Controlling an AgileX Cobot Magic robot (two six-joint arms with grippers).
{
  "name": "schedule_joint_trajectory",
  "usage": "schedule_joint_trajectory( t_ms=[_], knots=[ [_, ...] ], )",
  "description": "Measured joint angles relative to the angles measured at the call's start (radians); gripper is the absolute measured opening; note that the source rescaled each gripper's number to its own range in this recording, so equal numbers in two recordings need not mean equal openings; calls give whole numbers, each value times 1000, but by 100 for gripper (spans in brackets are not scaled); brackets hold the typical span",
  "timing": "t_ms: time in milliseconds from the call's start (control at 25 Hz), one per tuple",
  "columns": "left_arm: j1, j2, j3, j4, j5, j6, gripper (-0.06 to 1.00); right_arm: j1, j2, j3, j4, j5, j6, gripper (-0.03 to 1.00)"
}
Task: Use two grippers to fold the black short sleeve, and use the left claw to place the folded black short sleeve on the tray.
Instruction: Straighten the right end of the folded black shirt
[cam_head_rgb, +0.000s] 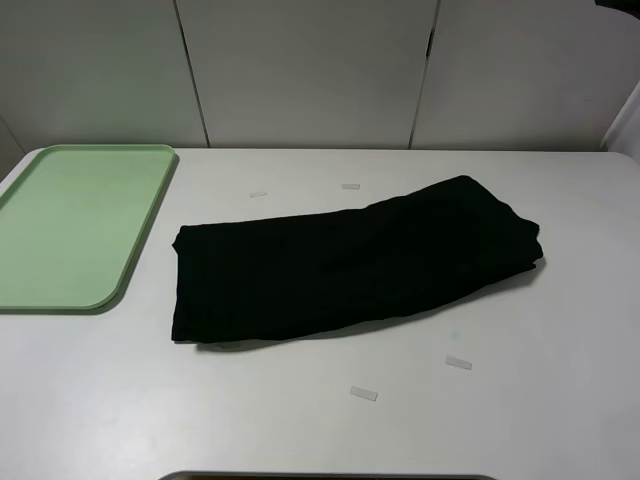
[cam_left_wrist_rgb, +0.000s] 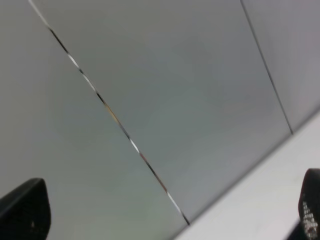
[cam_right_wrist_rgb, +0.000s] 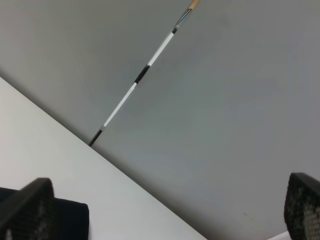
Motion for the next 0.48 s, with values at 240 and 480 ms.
schedule_joint_trajectory(
  t_ms=[240, 480],
  knots=[
    [0, -234, 306, 1, -145, -55, 100, 0, 0, 0, 1, 0, 0, 100],
    [0, -340, 496, 1, -131, -133, 100, 0, 0, 0, 1, 1, 0, 100]
  ],
)
